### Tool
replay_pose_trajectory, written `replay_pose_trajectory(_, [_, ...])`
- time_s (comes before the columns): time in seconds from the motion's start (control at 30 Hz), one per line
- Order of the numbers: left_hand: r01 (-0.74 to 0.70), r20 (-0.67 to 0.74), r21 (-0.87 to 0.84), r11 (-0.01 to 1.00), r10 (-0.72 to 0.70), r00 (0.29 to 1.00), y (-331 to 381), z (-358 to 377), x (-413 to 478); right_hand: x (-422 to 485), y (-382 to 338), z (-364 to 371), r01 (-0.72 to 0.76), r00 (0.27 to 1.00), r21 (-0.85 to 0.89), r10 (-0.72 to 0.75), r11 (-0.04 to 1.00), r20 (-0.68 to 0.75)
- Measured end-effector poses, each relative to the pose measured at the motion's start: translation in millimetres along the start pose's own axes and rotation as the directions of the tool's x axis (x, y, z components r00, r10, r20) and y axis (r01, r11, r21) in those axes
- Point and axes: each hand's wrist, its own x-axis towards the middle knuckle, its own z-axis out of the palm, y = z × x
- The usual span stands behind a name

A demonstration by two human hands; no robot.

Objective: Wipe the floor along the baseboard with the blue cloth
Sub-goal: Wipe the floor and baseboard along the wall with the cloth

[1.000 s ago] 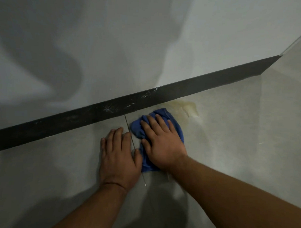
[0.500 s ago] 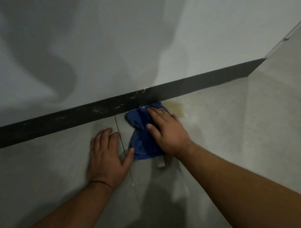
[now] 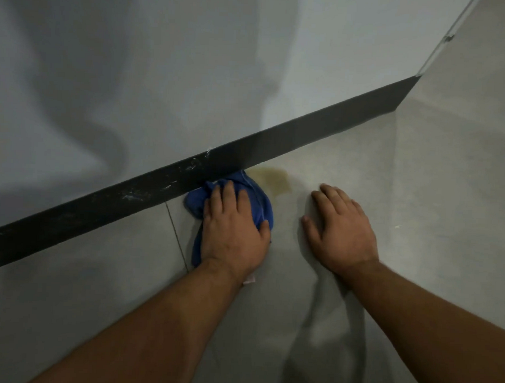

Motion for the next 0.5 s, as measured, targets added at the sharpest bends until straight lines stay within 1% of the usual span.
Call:
replay_pose_trajectory(0.03, [0.02,0.033,0.049,0.999,-0.022,0.999,-1.4,5.5,3.2,0.2,7.7,-1.8,0.009,1.0,-0.003,-0.009,1.0,-0.002])
replay_pose_trajectory(0.1, [0.002,0.053,0.109,0.994,-0.008,0.999,-3.4,15.4,8.7,-1.0,18.2,-2.7,0.026,1.0,0.002,-0.026,1.0,-0.008])
replay_pose_trajectory(0.33, [-0.12,0.063,0.09,0.989,0.114,0.991,20.3,26.0,41.8,0.3,20.0,-1.8,0.028,1.0,0.068,-0.027,0.997,-0.014])
replay_pose_trajectory(0.5, [-0.191,0.06,0.066,0.979,0.187,0.981,0.7,21.0,21.6,-0.8,17.9,-3.6,-0.005,1.0,0.069,0.007,0.998,-0.018])
